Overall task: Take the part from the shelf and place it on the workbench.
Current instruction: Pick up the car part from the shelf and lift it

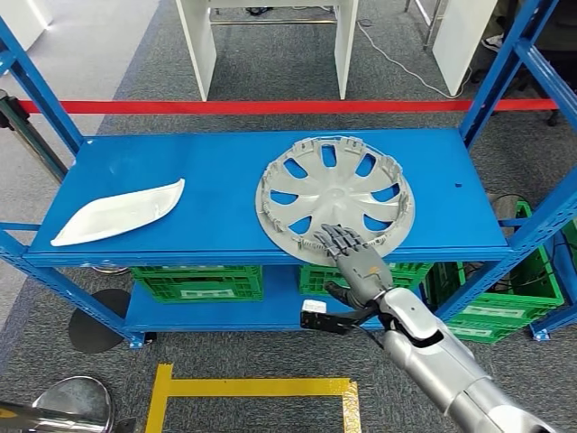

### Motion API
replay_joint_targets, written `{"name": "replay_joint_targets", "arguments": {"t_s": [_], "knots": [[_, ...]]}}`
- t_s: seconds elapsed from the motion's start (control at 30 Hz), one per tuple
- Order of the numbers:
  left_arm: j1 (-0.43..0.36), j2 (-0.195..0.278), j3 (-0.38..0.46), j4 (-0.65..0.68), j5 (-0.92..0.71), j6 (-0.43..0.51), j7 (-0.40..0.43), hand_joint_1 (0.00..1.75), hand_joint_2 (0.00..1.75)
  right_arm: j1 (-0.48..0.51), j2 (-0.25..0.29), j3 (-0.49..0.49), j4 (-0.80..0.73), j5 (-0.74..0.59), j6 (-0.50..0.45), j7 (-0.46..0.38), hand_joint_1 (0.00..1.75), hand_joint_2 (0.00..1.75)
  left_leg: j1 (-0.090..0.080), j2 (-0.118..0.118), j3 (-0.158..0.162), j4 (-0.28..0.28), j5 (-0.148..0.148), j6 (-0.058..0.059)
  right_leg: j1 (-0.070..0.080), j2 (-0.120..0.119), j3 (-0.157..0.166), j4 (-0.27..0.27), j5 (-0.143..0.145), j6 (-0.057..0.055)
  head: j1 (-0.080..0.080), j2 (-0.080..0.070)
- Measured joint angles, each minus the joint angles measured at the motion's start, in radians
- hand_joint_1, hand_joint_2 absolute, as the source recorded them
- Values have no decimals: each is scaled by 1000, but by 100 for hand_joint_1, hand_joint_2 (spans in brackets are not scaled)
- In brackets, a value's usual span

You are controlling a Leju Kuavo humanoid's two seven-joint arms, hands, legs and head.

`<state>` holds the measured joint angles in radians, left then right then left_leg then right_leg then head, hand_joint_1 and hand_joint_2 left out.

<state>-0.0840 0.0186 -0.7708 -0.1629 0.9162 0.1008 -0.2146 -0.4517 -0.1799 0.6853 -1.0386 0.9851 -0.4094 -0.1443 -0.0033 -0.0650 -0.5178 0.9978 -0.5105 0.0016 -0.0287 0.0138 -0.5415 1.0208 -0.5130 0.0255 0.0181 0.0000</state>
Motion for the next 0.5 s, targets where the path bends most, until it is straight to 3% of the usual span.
{"name": "replay_joint_targets", "arguments": {"t_s": [0.5], "knots": [[-10,2,-21,0,-17,-3,14,0,175,-90,47,0,181,19,37,16,0,175,0,0,0,0,0,0,0,0,0,0,0,0,0,0]]}}
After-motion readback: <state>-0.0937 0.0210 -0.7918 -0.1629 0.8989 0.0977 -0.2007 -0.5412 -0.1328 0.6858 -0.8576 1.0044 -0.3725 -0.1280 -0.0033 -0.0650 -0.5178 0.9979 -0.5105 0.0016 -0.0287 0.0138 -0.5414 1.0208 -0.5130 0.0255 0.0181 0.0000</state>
